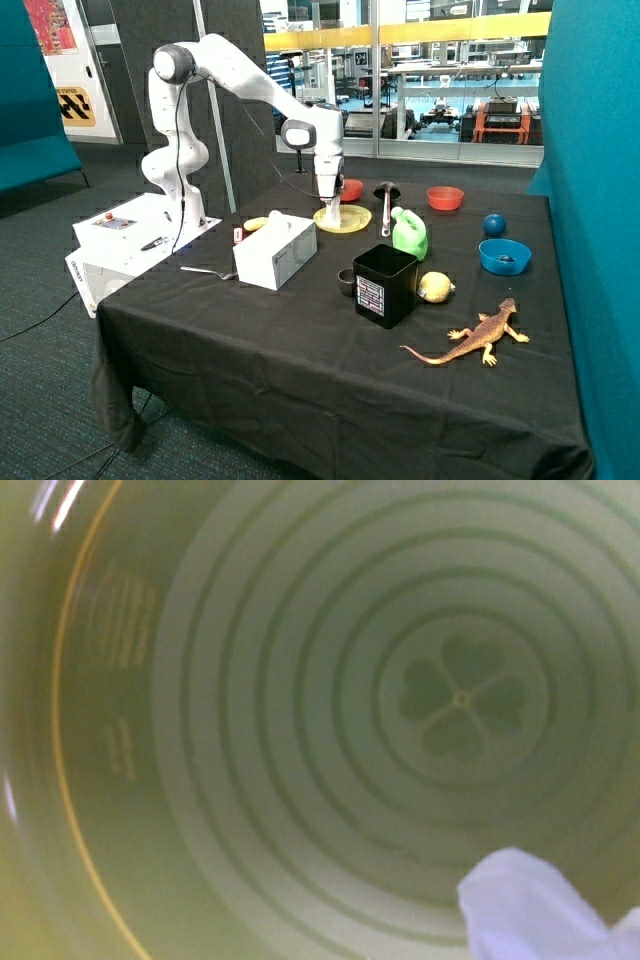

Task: Dry the plate

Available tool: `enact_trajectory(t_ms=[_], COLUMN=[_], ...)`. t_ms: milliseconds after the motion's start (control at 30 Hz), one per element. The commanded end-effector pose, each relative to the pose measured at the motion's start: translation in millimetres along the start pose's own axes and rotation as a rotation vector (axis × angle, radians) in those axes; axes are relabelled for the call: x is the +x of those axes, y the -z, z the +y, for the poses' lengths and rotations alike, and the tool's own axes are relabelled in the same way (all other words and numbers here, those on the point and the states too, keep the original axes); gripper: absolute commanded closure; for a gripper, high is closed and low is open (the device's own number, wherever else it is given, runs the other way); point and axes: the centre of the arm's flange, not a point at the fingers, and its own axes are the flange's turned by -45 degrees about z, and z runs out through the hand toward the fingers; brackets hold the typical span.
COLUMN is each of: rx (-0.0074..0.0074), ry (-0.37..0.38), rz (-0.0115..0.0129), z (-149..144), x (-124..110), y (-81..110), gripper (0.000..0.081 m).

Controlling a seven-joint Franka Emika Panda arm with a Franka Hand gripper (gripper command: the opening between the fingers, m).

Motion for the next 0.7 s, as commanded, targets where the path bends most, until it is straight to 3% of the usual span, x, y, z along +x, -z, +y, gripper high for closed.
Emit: enact_trajectory(t_ms=[0,367,667], rx=[-0.0004,-0.0004,-0.0003], ry=[0.030,0.073,0.121], rz=[-0.0029,-0.0029,-0.0029], z=[-7,-38,-80], x=[-5,-15,2], y=[-9.5,-11.3,-9.5], gripper=[0.0808,0.0808,0.0808])
